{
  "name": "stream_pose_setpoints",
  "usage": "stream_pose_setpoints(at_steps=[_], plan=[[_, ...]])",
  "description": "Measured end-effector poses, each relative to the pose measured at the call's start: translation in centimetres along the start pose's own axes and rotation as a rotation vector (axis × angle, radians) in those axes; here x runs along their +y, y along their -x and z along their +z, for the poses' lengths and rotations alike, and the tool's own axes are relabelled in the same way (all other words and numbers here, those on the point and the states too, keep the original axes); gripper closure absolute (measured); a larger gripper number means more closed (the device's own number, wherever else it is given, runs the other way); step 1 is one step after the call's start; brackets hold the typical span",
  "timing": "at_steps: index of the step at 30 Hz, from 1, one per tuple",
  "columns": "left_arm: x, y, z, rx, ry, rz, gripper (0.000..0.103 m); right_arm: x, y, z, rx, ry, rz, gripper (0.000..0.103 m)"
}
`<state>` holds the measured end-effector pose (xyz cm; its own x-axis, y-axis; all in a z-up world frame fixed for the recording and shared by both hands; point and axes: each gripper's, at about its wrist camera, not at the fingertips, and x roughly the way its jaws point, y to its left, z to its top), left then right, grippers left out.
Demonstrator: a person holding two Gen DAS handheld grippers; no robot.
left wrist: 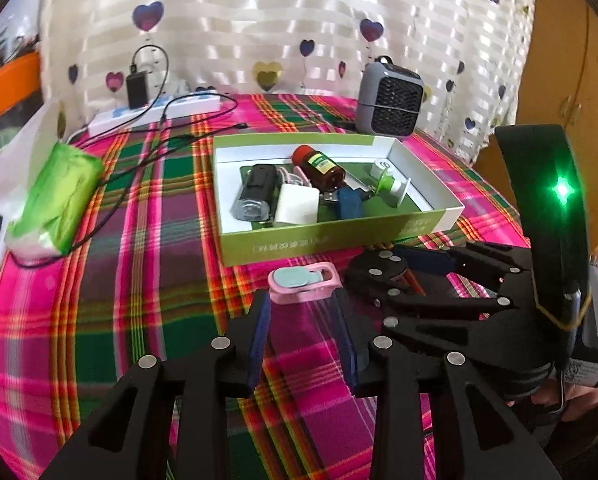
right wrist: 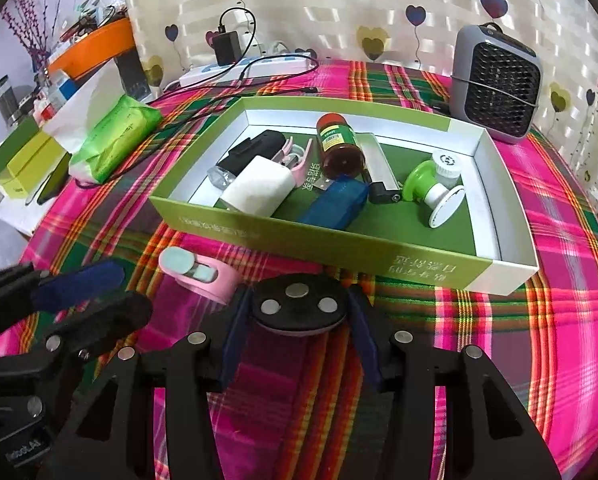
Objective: Organize rigid objects
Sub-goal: 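Close the right tool on the black round disc while the left tool moves to the pink clip, then close the left tool on the pink clip while the right tool holds the black disc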
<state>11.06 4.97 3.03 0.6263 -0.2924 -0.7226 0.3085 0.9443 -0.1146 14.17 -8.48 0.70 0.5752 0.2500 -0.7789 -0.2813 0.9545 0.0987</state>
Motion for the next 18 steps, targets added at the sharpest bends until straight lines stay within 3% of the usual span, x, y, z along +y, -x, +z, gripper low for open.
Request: stream_pose_setpoints(at_steps=[13, 18], plan=[[-0.2, -1.0, 0.9, 0.019, -0.051, -0.009, 0.072, -0.7, 0.2, -0.2, -0.017, -0.008, -0.01, 0.054], [-0.3, -1.4, 1.3, 0.015, -0.08, -0.039, 0.072, -1.1, 0.3, -0.3, -0.019, -0.016, -0.021, 0.066]])
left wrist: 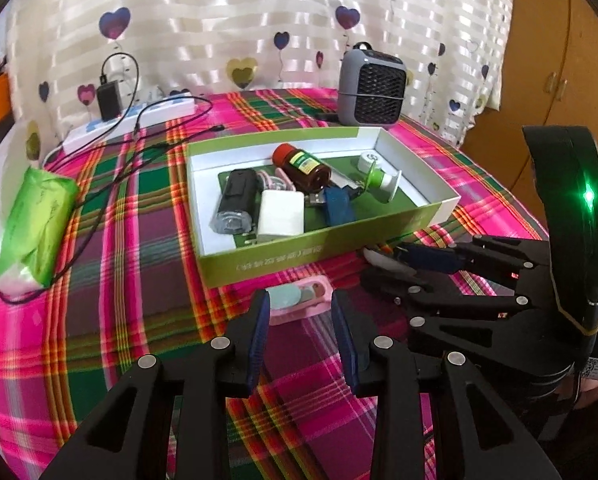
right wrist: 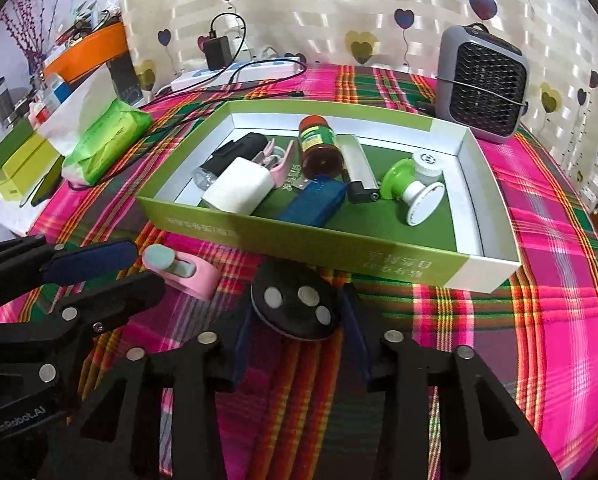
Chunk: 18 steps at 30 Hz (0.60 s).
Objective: Organize rigid objects
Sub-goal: 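Close the left tool on the pink clip while the right tool holds the black disc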
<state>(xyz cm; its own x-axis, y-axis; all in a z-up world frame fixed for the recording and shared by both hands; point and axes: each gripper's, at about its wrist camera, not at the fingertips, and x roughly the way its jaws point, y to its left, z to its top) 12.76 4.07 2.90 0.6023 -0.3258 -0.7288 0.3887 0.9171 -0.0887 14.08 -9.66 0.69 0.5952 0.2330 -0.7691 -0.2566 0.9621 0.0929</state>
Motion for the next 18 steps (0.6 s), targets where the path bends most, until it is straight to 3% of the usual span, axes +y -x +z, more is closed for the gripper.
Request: stream_pose_setpoints(at_steps=[11, 15, 18], plan=[[0.7, -0.7, 0.5, 0.0, -0.008, -0.039, 0.072, -0.6, 0.5, -0.5, 0.005, -0.013, 0.019, 0.069], [1.4, -0.8, 0.5, 0.0, 0.024, -0.041, 0.072, -1.2, 1.0, -1.0, 0.011, -0.025, 0.023, 0.069], [2.4, -1.2, 0.5, 0.009, 0.069, -0.086, 0.072, -1.6, 1.3, -1.4, 0.016, -0.03, 0.016, 0.069]])
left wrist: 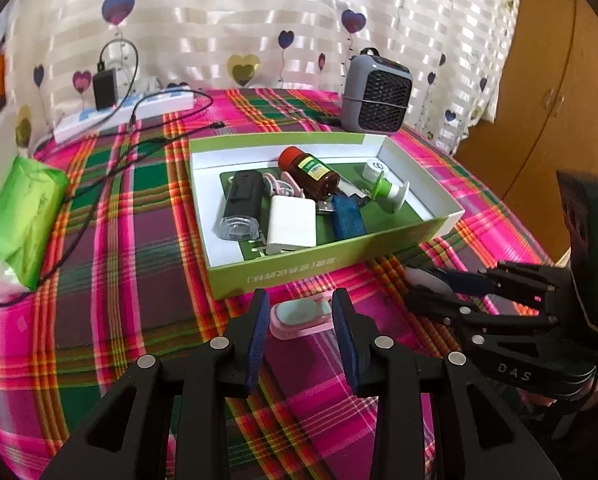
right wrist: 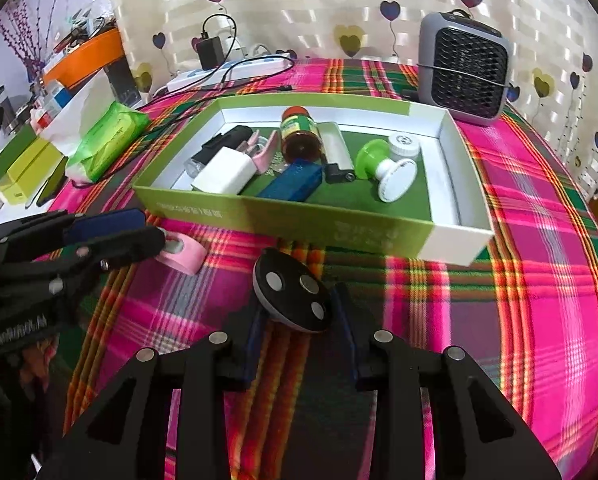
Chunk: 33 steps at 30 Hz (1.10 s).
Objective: Organize rigid objects
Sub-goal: 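Close the left tool on the pink clip while the right tool holds the black disc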
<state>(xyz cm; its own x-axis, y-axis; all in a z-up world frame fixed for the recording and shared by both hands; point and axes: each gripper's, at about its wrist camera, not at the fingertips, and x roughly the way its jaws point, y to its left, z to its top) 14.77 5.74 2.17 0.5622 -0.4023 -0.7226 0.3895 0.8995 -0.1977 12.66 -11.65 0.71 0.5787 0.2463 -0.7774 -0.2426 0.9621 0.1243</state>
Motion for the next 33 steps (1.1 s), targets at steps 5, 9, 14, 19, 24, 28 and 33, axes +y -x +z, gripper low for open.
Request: stream_pose_setpoints(at_steps=[5, 9, 14, 19, 24, 28, 33], plan=[[0.6, -0.3, -0.1, 0.022, 0.058, -0.077, 0.071, -0.5, 0.3, -0.4, 0.0, -0.016, -0.005, 0.069], [0.1, -0.3, -0.4, 0.035, 0.062, -0.111, 0.071, -0.9, 0.5, -0.5, -0.003, -0.029, -0.003, 0.069], [-1.1, 0.0, -1.2, 0.052, 0.048, -0.129, 0.071, -1.1, 0.7, -0.7, -0.004, -0.033, -0.005, 0.069], [-2.9, 0.2, -1.8, 0.067, 0.0, -0.143, 0.071, -1.4, 0.8, -0.8, -0.005, -0.037, -0.018, 0.069], [-3.3, -0.2, -1.7, 0.073, -0.018, -0.076, 0.071, -1.5, 0.9, -1.0, -0.004, -0.036, -0.039, 0.069], [-3.0, -0.6, -1.3, 0.077, -0.001, -0.059, 0.071, -1.8, 1.1, -1.2, -0.006, -0.037, -0.049, 0.069], [-3.2, -1.5, -0.9, 0.091, -0.004, -0.035, 0.071, -1.6, 1.0, -1.1, -0.007, -0.028, -0.064, 0.069]])
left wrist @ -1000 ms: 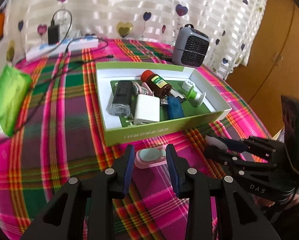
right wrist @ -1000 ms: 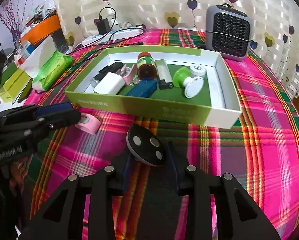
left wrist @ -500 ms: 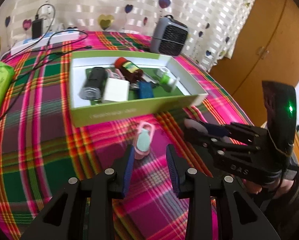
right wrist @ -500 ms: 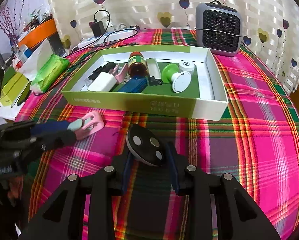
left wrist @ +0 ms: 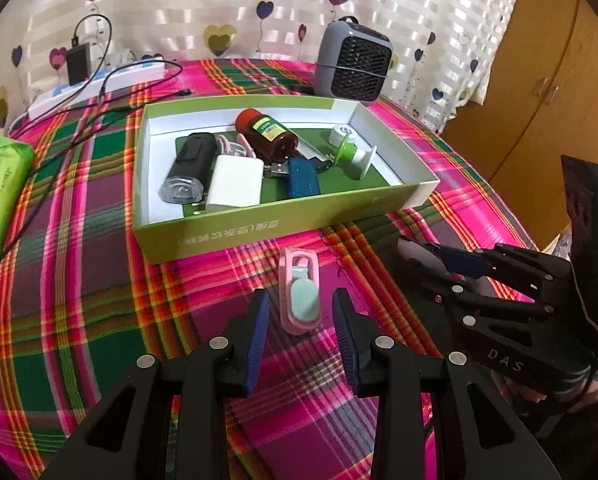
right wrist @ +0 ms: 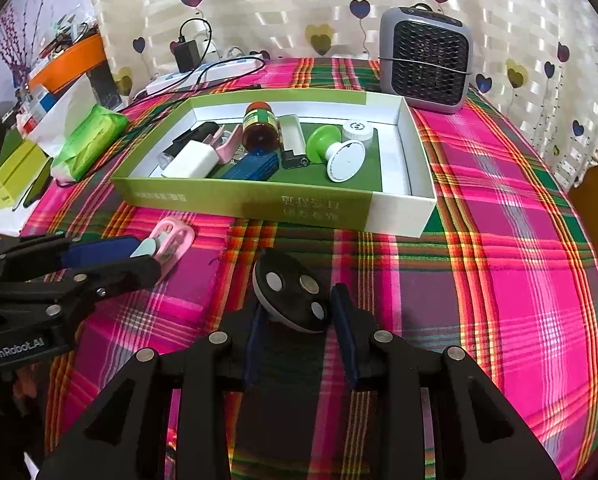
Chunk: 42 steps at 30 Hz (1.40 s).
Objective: Organize rigid objects
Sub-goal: 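Close the left tool on the pink clip while the right tool holds the black disc, then carry the pink clip with the left tool toward the box while the right tool carries the black disc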
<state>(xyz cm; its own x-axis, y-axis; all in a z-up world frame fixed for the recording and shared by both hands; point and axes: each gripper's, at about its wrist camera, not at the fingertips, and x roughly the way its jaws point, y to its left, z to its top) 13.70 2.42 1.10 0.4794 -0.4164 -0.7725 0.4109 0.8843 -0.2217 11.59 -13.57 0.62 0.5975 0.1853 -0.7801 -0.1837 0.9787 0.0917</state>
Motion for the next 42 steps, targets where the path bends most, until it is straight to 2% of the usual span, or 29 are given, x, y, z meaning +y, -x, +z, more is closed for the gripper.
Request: stream_pose_setpoints(at_steps=[11, 16, 21, 23, 25, 42], plan=[[-0.15, -0.87, 0.6, -0.001, 0.035, 0.048, 0.071, 0.04, -0.03, 0.02, -0.006, 0.007, -0.006, 0.069], [-0.81, -1.06, 0.57, -0.005, 0.009, 0.095, 0.071, 0.05, -0.06, -0.01, -0.008, 0.009, -0.007, 0.069], [-0.8, -1.07, 0.48, -0.009, 0.006, 0.119, 0.078, 0.08, -0.06, -0.02, -0.01, 0.013, -0.011, 0.069], [-0.62, -1.07, 0.5, -0.011, 0.015, 0.124, 0.084, 0.11, -0.05, -0.06, -0.01, 0.012, -0.01, 0.069], [-0.35, -1.0, 0.47, -0.013, 0.026, 0.125, 0.086, 0.1, -0.07, -0.02, -0.011, 0.011, -0.009, 0.069], [-0.37, -0.97, 0.4, -0.016, 0.025, 0.127, 0.086, 0.11, -0.07, -0.02, -0.011, 0.018, -0.017, 0.069]])
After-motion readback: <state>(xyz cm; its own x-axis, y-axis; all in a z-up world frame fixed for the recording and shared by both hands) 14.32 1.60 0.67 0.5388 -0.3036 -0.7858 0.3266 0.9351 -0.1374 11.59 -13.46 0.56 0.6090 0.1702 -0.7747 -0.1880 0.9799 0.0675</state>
